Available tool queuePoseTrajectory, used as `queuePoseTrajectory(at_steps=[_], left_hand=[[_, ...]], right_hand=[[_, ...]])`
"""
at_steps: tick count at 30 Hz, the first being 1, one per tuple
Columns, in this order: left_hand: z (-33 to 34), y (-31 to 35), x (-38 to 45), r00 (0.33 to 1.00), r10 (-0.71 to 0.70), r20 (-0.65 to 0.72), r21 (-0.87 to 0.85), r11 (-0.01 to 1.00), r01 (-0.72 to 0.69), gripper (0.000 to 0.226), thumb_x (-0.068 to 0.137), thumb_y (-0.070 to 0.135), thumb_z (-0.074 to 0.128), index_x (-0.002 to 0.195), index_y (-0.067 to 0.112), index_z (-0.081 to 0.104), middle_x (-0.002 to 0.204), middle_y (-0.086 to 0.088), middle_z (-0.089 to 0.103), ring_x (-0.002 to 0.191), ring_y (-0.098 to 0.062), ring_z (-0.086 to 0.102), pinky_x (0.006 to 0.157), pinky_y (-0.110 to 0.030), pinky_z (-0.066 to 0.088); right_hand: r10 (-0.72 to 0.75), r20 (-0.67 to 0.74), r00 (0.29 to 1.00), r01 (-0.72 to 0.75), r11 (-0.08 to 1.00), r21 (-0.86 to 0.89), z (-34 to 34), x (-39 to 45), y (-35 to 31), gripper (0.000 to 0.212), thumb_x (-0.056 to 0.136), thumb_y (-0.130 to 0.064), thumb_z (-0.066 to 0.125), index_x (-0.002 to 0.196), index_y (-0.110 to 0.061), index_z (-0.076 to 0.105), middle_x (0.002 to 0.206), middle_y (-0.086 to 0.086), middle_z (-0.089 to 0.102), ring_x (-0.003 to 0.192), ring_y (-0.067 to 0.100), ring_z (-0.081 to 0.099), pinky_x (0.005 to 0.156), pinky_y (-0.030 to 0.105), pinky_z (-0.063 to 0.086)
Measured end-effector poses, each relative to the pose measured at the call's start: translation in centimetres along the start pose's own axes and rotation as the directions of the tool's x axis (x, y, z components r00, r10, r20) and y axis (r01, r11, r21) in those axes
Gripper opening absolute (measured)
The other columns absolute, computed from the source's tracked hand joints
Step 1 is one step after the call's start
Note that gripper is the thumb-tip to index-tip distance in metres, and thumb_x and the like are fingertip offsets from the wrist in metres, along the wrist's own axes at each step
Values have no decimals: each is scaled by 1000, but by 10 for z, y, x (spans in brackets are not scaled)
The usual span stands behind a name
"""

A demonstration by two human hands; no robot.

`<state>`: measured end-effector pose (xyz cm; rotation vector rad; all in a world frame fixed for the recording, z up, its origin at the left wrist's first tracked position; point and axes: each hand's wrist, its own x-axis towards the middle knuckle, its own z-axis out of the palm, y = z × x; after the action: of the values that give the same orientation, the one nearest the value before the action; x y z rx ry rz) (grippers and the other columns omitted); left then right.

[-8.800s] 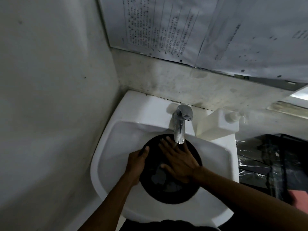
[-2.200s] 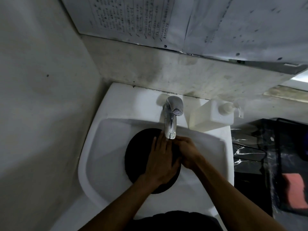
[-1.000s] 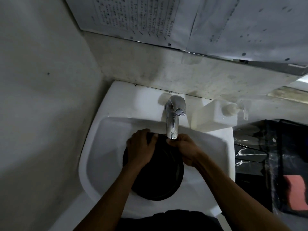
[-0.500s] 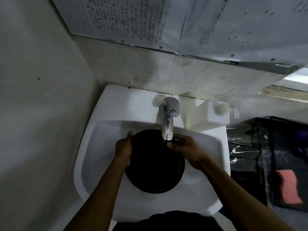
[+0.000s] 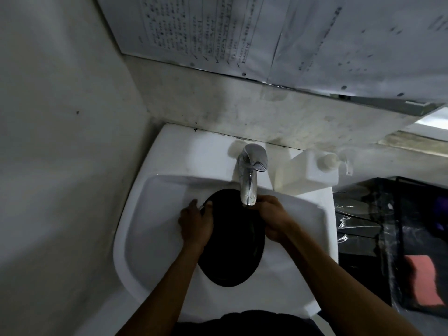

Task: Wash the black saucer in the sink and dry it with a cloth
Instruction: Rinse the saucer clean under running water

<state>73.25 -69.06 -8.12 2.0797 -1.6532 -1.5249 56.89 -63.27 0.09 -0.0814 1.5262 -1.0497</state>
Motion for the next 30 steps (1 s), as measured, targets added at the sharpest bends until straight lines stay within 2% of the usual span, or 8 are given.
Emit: queuePoseTrajectory(at_steps=[4,9,14,18,20,24,27,30], left_hand=[[8,30,-27,907,410,92,285,862,-418,59,96,51,25,141,18,44,145,-12,43,137,-31,34,113,-44,28],[16,38,-49,577,685,445,272,510,-816,65,91,50,37,146,16,36,151,-8,39,142,-28,30,117,-48,20],[19,52,-31,760,517,393,370,668,-645,67,86,54,29,145,24,37,152,-7,36,142,-28,29,115,-48,22],[23,54,-62,653,583,484,350,554,-755,61,92,37,37,146,8,33,151,-15,36,139,-31,32,117,-47,19],[14,53,-55,665,557,497,307,605,-735,54,97,36,35,146,14,33,153,-8,35,143,-24,28,118,-49,13],[-1,60,-24,789,370,491,332,758,-562,48,101,46,27,143,25,40,151,-2,38,142,-21,29,116,-50,17],[-6,55,-11,842,242,482,146,926,-349,76,82,79,25,139,35,46,147,6,47,136,-17,42,114,-49,28],[-12,61,-15,853,60,519,-138,990,15,57,85,68,43,114,26,68,123,2,67,107,-12,63,98,-31,46]], right_hand=[[103,-105,989,-92,990,107,13,4,0,21,86,13,53,74,3,67,65,15,68,50,20,66,54,28,58],[247,-164,955,-203,948,245,-1,6,7,21,96,-2,48,82,3,63,60,14,69,52,22,66,62,33,51],[251,-180,951,-193,938,288,-4,6,11,17,94,-4,52,89,3,66,64,14,71,54,23,68,53,28,57],[214,-196,957,-170,961,218,0,9,11,15,92,-6,57,92,5,67,86,19,71,75,29,67,73,37,55],[199,-214,956,-161,970,183,-1,7,14,13,90,-4,59,88,5,68,83,20,70,70,29,67,70,37,56],[80,-140,987,-77,997,29,0,-9,15,18,91,-2,56,92,10,70,92,28,70,81,34,67,83,44,55],[-89,-70,994,71,973,-220,-1,-24,11,20,95,-3,54,95,2,72,98,27,71,86,32,68,87,43,54],[-232,12,973,216,881,-422,-9,-43,2,18,96,-8,55,97,-9,74,91,13,74,83,22,68,81,36,54]])
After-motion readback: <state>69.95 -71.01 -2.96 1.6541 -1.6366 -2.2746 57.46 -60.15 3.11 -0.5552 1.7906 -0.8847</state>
